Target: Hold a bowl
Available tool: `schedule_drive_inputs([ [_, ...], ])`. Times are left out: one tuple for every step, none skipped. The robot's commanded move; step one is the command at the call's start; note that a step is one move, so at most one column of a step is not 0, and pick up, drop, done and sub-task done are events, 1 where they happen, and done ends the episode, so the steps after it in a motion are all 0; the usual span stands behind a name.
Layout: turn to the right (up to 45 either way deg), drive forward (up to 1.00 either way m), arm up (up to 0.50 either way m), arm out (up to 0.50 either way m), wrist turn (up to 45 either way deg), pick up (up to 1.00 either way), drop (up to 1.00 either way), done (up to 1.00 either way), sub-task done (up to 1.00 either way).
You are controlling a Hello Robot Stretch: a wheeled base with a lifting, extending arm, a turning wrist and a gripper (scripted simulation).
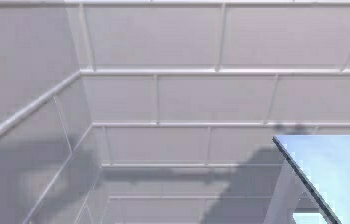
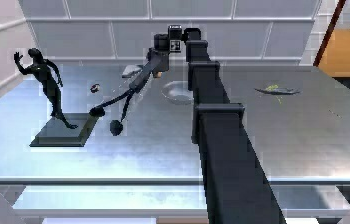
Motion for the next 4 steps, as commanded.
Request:
schedule_drive_inputs([
  [0.0, 0.0, 0.0, 0.0, 45.0, 0.0, 0.0, 0.0, 0.0],
  [0.0, 0.0, 0.0, 0.0, 45.0, 0.0, 0.0, 0.0, 0.0],
  [0.0, 0.0, 0.0, 0.0, 45.0, 0.0, 0.0, 0.0, 0.0],
  [0.0, 0.0, 0.0, 0.0, 6.0, 0.0, 0.0, 0.0, 0.0],
])
